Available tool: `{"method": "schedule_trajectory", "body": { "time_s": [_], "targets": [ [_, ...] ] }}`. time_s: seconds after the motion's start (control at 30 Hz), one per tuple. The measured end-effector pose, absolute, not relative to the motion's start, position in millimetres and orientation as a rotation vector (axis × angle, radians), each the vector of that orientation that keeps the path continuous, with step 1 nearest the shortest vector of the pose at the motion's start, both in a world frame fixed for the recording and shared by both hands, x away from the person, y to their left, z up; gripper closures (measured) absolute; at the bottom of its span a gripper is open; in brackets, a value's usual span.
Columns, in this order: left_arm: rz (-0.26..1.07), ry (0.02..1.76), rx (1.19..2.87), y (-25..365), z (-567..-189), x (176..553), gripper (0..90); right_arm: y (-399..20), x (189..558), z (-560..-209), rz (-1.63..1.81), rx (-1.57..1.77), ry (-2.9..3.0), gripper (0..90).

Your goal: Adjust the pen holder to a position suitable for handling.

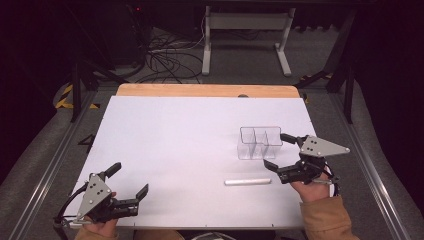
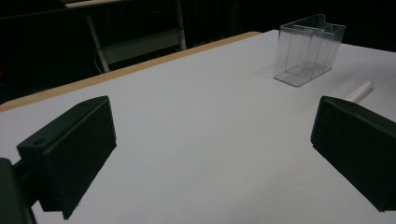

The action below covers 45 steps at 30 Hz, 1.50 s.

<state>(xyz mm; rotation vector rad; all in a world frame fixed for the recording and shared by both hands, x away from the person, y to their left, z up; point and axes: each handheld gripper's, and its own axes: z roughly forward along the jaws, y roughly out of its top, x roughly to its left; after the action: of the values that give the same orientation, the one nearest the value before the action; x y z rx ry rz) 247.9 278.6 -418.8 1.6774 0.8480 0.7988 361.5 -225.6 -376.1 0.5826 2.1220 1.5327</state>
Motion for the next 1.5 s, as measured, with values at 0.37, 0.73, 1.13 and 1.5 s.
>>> {"method": "schedule_trajectory", "body": {
  "time_s": [0.37, 0.73, 1.13, 1.5],
  "targets": [
    [0.795, 0.848, 1.678, 279, -419, 248, 0.9, -226, 368, -361, 1.400, 0.514, 2.279, 13.6],
    [0.799, 0.850, 1.679, 279, -419, 248, 0.9, -215, 381, -340, 1.246, 0.342, 2.398, 21.2],
    [0.800, 0.851, 1.686, 279, -419, 248, 0.9, -197, 405, -341, 1.034, 0.245, 2.543, 31.7],
    [0.801, 0.850, 1.688, 279, -419, 249, 0.9, -191, 424, -347, 0.883, 0.248, 2.585, 38.5]
  ]
}}
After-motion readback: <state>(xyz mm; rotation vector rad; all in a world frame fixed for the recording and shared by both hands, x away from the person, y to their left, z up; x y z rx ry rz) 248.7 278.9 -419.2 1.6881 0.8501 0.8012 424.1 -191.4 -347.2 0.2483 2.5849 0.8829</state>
